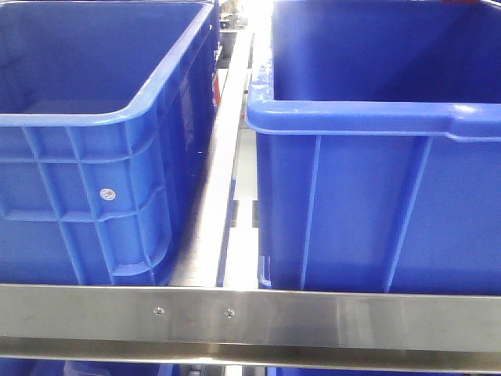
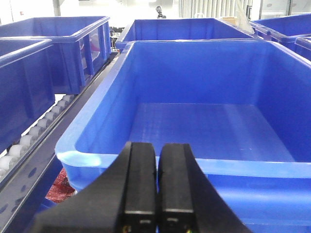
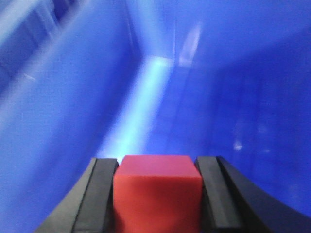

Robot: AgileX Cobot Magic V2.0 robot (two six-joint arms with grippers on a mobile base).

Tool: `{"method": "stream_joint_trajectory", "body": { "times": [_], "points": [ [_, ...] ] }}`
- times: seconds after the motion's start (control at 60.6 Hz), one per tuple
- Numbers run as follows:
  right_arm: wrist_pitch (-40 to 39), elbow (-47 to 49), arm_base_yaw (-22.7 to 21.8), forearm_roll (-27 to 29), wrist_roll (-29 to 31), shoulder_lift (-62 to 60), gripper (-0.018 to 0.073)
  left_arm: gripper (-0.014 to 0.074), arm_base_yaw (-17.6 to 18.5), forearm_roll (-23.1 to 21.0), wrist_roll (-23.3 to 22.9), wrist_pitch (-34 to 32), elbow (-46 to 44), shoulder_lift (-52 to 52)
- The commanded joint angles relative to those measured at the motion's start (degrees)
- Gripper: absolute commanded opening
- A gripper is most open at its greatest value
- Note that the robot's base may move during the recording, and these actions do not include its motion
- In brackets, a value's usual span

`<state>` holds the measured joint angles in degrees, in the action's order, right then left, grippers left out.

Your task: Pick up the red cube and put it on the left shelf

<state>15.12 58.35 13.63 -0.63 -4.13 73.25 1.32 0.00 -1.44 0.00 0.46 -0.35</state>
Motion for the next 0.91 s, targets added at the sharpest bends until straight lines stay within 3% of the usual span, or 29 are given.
{"method": "stream_joint_trajectory", "body": {
  "times": [0.0,0.099,0.116,0.446,0.512,0.627,0.694,0.892],
  "points": [
    [-5.22,3.18,0.03,-0.96,0.38,0.10,0.0333,0.0101,0.23,0.00,0.01,-4.88,1.41,-0.94],
    [-6.63,3.23,0.03,-1.09,0.38,0.76,0.0647,0.0101,0.23,0.00,0.01,-4.88,1.41,-0.94],
    [-6.78,3.23,0.03,-1.34,0.38,0.84,0.0649,0.0101,0.23,0.00,0.01,-4.88,1.41,-0.94],
    [-9.06,3.18,0.03,-1.48,0.38,-0.50,0.0506,0.0101,0.23,0.00,0.01,-4.88,1.41,-0.94],
    [-9.24,2.75,0.03,-1.48,0.38,-1.82,0.0387,0.0101,0.23,0.00,0.01,-4.88,1.41,-0.94],
    [-12.85,-0.46,0.03,-1.48,0.38,-6.70,0.0036,0.0101,0.23,0.00,0.01,-4.88,1.41,-0.94],
    [-17.02,-3.57,0.03,-1.48,0.38,-9.66,0.0071,0.0101,0.23,0.00,0.01,-4.88,1.41,-0.94],
    [-26.62,-11.11,0.03,-1.48,0.38,-17.64,0.0058,0.0101,0.23,0.00,0.01,-4.88,1.41,-0.94]
  ]
}}
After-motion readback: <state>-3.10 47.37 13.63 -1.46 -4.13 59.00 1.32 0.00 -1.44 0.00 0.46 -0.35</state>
